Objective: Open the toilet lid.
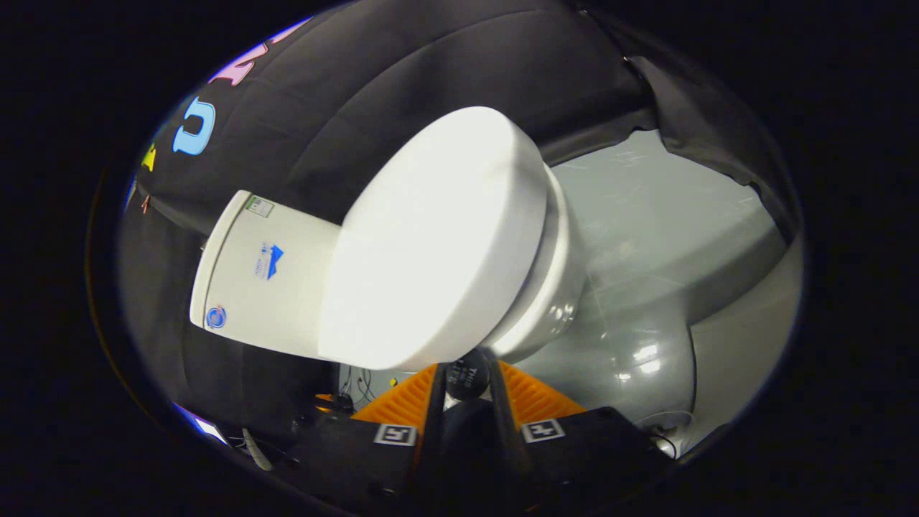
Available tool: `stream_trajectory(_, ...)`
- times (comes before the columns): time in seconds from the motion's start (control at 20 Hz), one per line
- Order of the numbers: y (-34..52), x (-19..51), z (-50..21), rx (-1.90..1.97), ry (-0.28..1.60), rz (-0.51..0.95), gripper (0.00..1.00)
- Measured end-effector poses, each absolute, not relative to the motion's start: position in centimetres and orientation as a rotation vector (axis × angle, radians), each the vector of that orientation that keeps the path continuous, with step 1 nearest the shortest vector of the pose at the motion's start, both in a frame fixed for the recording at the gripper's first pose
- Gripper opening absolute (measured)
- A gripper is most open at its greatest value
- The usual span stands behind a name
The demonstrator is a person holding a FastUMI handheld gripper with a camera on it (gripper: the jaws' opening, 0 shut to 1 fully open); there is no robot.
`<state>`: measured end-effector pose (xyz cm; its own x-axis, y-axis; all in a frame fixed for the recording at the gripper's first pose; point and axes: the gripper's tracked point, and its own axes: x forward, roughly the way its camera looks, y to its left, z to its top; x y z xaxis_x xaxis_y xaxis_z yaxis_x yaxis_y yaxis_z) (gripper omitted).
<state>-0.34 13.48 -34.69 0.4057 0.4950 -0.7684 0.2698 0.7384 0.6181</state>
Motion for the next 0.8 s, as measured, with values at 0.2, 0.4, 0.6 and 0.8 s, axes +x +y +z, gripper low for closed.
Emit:
stream_trajectory(0.2, 13.7, -0.2, -34.5, 0.872, 1.208, 0.182, 0.17)
stream_trajectory(0.4, 14.3, -0.4, -34.7, 0.963, 1.247, 0.262, 0.17)
stream_trajectory(0.6, 13.9, -0.2, -35.1, 0.990, 1.236, 0.260, 0.05)
stream_trajectory(0.8, 14.7, -0.6, -33.9, 1.020, 1.238, 0.301, 0.05)
